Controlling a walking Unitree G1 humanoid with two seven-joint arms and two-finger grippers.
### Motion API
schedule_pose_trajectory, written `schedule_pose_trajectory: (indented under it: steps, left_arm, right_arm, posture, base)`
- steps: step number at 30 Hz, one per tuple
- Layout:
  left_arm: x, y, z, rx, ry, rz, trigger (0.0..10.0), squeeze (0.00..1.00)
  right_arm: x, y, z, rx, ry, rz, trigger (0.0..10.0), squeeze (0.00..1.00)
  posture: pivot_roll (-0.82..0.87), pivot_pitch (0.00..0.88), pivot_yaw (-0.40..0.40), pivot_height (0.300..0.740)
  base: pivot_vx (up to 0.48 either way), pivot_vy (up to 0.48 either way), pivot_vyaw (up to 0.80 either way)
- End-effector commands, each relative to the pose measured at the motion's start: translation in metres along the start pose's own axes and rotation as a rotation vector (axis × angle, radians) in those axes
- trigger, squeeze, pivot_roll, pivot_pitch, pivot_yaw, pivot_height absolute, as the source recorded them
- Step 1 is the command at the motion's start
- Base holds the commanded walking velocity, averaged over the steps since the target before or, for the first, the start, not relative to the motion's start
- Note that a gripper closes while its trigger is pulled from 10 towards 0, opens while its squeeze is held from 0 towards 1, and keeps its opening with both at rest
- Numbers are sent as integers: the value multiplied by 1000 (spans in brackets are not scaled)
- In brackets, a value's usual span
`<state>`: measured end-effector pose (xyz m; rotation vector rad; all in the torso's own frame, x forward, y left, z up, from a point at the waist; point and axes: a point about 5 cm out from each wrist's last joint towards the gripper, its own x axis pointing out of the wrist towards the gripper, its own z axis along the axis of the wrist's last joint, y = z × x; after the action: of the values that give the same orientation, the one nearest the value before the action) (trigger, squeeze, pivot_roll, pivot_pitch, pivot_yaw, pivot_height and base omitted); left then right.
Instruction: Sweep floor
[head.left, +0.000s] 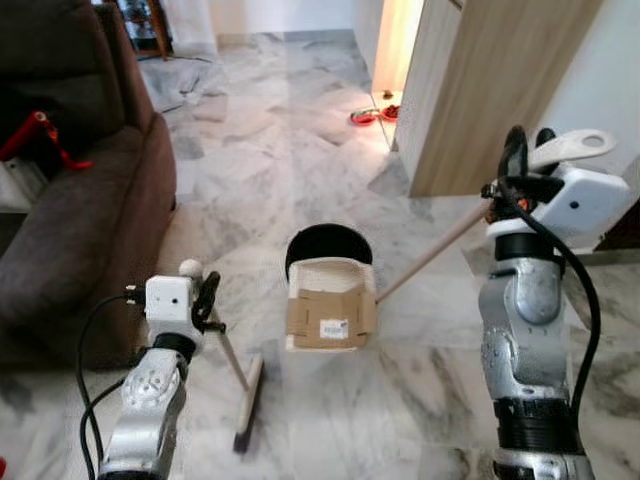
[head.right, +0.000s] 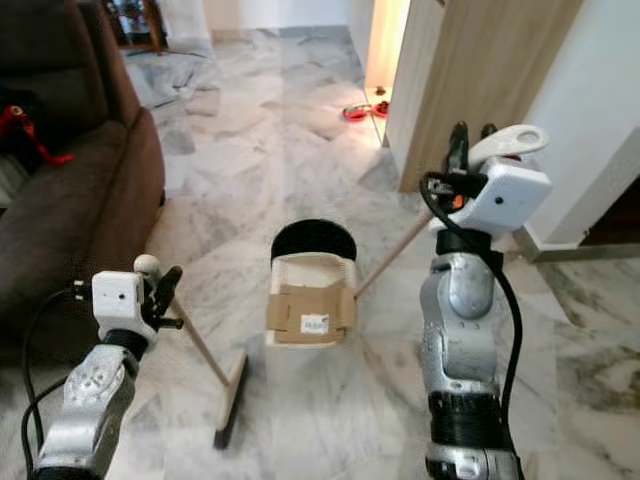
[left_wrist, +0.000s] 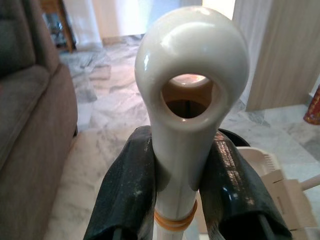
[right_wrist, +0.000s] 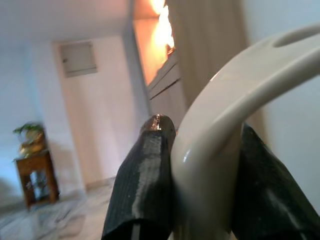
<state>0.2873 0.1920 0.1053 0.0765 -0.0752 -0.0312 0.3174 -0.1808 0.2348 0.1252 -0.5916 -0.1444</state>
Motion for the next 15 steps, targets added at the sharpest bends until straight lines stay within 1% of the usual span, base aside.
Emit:
schedule_pose_trajectory:
  steps: [1,4,12,15]
  left_arm:
    - [1,1,11,27,-53,4,10000,0]
    - [-1,8,12,49,-57,28,10000,0]
    - [-7,15,18,96,-72,36,10000,0]
    - [-13,20,19,117,-70,39,10000,0]
  right_arm:
    - [8,1,24,12,-112,-2,10000,0]
    - [9,1,25,12,-116,-2,10000,0]
    - [12,2,31,17,-140,1,10000,0]
    - [15,2,35,17,-154,4,10000,0]
  posture:
    - [-3,67,13,740]
    - [-1,66,12,740]
    - [-2,55,12,740]
    - [-4,48,12,740]
  base:
    - [304,0,0]
    - [306,0,0]
    - [307,0,0]
    - [307,0,0]
